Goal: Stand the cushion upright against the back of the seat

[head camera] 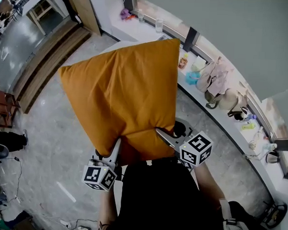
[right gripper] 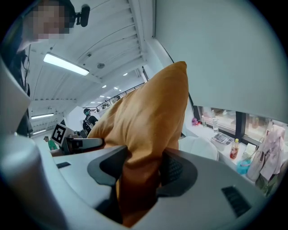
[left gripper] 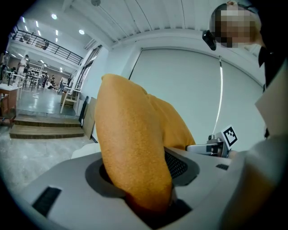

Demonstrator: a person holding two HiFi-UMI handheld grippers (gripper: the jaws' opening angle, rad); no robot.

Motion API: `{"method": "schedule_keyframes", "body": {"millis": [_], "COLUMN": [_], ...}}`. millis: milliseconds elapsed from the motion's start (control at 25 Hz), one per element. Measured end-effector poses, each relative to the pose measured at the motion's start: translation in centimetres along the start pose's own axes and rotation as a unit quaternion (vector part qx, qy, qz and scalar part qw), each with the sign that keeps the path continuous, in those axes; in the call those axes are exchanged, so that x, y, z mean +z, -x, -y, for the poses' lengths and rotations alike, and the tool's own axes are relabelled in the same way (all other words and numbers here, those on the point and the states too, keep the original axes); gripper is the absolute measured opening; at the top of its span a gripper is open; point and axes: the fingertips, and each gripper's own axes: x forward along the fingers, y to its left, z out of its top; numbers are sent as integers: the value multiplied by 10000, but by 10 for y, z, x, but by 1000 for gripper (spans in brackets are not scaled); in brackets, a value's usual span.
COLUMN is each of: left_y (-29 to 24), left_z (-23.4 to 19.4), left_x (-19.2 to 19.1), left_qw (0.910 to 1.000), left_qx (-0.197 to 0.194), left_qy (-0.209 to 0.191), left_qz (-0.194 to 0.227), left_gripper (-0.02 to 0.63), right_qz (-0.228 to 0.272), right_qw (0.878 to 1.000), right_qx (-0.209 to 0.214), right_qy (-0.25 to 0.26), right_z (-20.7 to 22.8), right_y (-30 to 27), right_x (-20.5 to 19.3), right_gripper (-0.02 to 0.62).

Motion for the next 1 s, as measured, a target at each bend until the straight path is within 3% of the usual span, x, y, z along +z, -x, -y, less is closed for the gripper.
{"method": "schedule_keyframes", "body": {"millis": [480,1000], "left_y": [-30,-48], "left_z": [-90,-147], "left_x": [73,57], "left_qw": [9982,9938], "left_qx": [-456,-1039], "left_qy": [-337,-63], "left_qz": [176,-381], "left_gripper": [252,252], "right_qz": [299,-43], "right_qw": [9988,9937], "right_qx": [-379,-1063], "right_qy": [100,-352], "right_z": [-13,-25], "right_y": [-90,-130], "right_x": [57,35], "right_gripper": [227,229]}}
